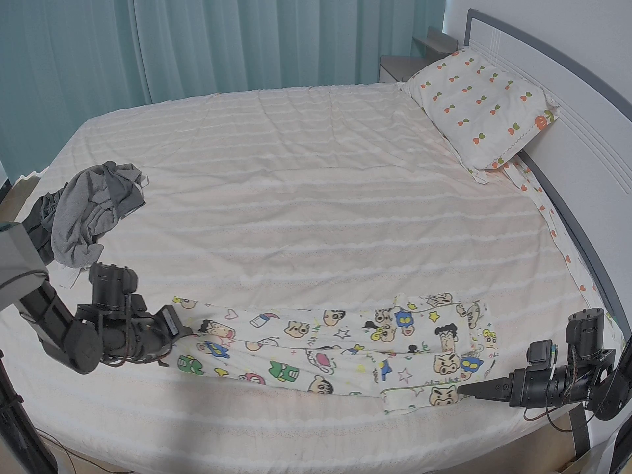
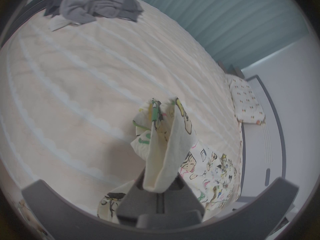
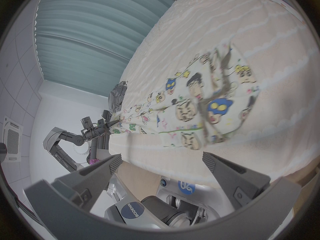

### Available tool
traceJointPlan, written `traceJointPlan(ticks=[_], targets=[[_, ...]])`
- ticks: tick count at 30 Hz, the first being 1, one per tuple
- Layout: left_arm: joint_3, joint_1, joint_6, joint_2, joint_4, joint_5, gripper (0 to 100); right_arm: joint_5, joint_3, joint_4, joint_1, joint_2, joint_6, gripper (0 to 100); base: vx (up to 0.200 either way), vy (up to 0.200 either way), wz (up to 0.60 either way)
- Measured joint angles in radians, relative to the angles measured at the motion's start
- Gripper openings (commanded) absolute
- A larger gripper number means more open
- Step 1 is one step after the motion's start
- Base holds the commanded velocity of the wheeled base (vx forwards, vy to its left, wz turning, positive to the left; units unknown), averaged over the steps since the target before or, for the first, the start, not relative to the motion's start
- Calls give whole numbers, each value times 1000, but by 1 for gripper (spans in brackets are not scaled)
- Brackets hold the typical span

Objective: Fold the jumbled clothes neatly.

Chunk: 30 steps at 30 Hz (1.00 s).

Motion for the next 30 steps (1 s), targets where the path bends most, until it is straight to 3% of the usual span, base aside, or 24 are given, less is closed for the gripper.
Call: traceJointPlan(ticks=[13,17,22,30], targets=[[44,431,113,-67,-3,-194,0,0,0,0,-1,0,0,100,0,0,0],[42,494,128,-84,-2,-217,0,-1,0,0,-1,0,0,100,0,0,0],[47,441,126,-129,7,-195,0,-1,0,0,-1,0,0,100,0,0,0],[43,114,92,-203,51,10,0,-1,0,0,-1,0,0,100,0,0,0]])
